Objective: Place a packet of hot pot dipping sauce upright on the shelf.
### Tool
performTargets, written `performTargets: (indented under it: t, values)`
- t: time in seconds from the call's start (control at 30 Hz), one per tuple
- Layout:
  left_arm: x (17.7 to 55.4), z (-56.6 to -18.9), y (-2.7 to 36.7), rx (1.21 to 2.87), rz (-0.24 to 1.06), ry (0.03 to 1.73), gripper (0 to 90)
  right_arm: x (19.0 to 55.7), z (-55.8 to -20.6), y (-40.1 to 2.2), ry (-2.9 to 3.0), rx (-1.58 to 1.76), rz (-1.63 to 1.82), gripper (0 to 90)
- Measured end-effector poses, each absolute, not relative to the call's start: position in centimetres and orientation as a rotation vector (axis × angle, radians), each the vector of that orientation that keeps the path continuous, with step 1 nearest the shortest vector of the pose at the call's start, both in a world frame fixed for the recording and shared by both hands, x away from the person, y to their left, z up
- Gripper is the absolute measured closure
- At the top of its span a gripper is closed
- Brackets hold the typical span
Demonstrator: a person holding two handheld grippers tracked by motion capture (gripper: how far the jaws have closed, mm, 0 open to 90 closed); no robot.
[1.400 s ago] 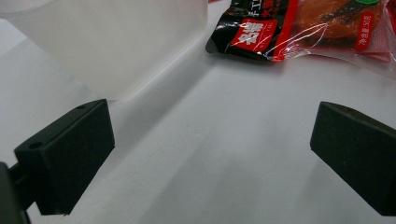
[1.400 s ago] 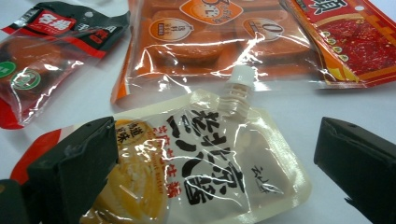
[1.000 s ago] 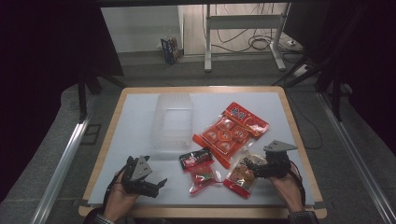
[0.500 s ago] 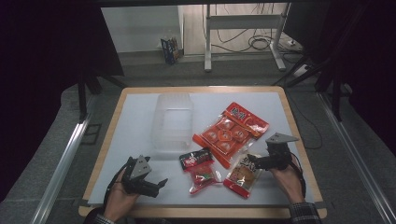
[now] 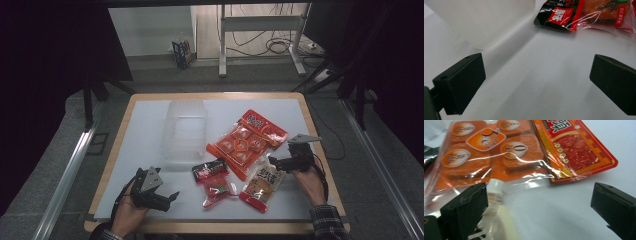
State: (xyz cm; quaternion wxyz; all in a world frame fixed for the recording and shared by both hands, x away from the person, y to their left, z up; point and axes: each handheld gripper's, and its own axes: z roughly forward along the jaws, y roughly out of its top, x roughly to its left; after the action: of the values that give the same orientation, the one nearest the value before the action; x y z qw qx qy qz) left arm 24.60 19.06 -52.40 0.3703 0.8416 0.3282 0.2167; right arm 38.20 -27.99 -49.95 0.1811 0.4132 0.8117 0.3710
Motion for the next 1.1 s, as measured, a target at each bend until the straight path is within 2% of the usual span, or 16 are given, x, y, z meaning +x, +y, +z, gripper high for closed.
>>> performTargets:
  t: [0.67, 0.87, 1.1]
  values:
    - [24.7, -52.6, 19.1, 2.177, 0.555, 0.851, 0.3, 43.6, -51.4, -29.3, 2.292, 1.332, 1.029, 0.7]
    - [24.7, -52.6, 18.9, 2.191, 0.557, 0.845, 0.5, 44.9, -51.6, -29.6, 2.284, 1.358, 1.062, 3.1]
    - [24.7, -52.7, 18.9, 2.201, 0.556, 0.842, 0.6, 46.2, -51.3, -29.2, 2.342, 1.330, 1.129, 17.0]
